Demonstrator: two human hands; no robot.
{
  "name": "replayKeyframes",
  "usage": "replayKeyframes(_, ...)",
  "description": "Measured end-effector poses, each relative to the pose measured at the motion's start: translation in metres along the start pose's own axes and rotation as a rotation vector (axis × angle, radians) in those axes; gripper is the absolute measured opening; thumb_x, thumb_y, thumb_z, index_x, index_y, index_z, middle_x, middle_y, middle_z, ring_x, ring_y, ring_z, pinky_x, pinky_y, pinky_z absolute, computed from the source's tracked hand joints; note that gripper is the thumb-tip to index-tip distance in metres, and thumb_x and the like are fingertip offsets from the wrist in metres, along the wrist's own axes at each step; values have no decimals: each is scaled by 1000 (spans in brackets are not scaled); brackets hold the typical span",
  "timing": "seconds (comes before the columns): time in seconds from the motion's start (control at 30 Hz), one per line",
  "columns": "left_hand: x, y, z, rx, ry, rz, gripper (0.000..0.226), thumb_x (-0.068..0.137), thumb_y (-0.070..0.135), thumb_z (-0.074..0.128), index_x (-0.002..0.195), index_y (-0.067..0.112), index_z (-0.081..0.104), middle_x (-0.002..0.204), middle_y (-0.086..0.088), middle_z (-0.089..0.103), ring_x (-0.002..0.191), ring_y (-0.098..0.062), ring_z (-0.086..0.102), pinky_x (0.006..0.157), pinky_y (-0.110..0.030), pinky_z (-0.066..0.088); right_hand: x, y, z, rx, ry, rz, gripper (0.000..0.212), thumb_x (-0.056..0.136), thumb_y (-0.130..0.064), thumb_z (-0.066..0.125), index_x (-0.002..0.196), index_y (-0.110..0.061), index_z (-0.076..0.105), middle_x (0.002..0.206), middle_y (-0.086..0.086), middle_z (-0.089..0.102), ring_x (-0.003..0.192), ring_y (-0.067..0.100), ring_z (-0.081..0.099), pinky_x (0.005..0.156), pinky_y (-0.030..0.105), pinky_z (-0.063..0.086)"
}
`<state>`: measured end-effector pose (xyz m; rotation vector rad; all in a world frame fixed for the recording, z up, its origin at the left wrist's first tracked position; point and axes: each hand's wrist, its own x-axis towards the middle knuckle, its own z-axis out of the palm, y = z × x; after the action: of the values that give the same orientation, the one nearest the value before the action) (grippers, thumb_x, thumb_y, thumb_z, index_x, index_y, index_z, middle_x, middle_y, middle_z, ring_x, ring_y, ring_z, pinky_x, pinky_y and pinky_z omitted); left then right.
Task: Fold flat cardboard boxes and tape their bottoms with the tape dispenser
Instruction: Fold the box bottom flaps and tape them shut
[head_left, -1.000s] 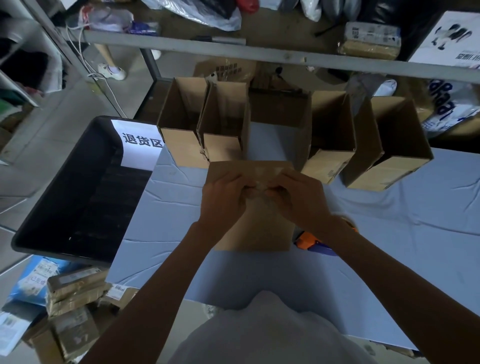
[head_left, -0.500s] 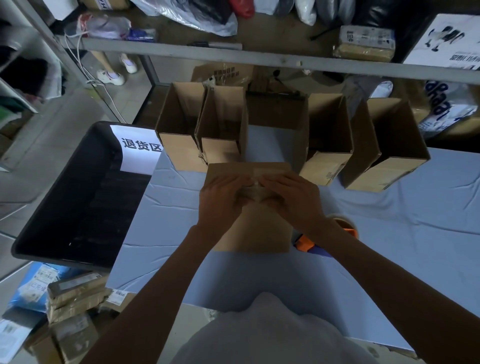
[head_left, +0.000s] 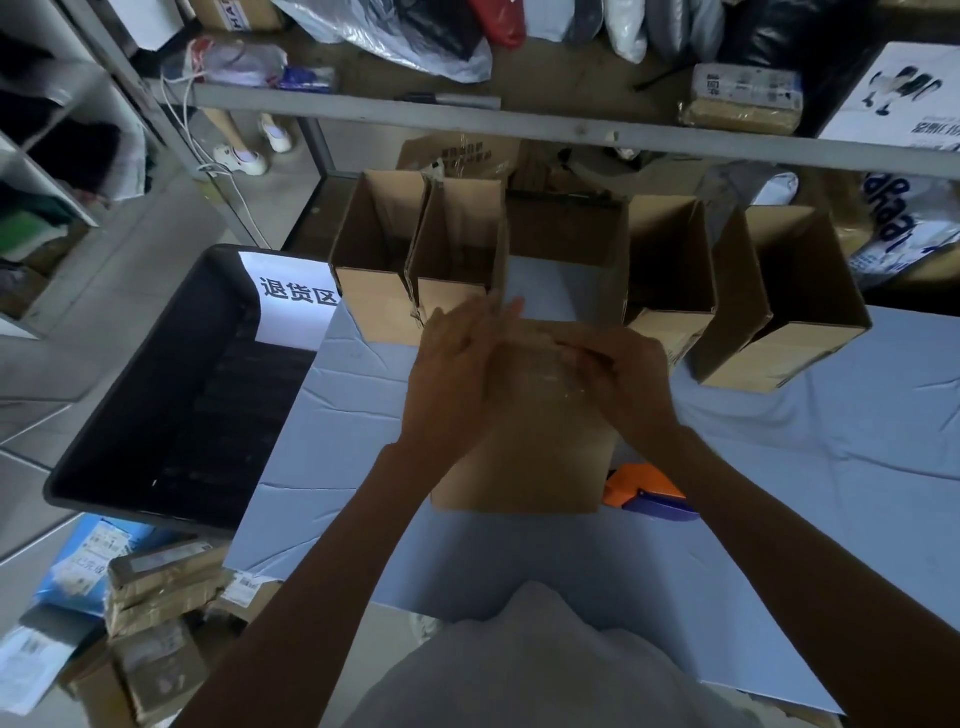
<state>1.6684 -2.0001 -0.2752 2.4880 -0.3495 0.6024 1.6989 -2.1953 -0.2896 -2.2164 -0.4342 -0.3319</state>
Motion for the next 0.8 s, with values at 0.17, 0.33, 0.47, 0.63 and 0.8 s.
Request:
replayKeyframes(0.17,-9,-1,-33,-483,-307,-517,65,75,50,70,127,22,44,114,7,56,102,-5,57,82,-12,48,16,16,-25,186,190,384,18,87,-8,63,99,-20,70,88,-2,70,83,5,62,82,20,49)
replayKeyframes(0.33,-11,3,-33,-285,-674,-278,66,78,29,76,134,19,42,119,3,56,98,-13,55,83,-20,46,11,27,-35,81,140,454,17,91,-15,59,105,-16,68,96,-3,67,90,8,62,82,21,47)
replayKeyframes(0.47,-15,29,-30,-75,-568,-61,52,83,28,67,127,15,43,97,-2,63,78,-19,61,72,-26,52,4,-5,-40,70,61,472,51,86,-48,60,122,-12,53,106,-8,58,95,9,55,77,25,43)
replayKeyframes(0.63,-30,52,-10,102,-512,144,57,83,32,67,131,10,47,97,-5,68,80,-24,67,68,-24,44,-4,-48,-19,306,-24,508,72,75,-34,75,131,-24,30,118,-8,47,109,14,50,85,35,49)
replayKeyframes(0.8,-27,50,-10,-211,-418,-35,54,79,41,67,126,19,53,124,-4,55,110,-20,55,92,-32,51,-9,-36,-20,189,17,527,45,89,2,51,131,-8,39,103,-7,48,98,11,52,81,21,44)
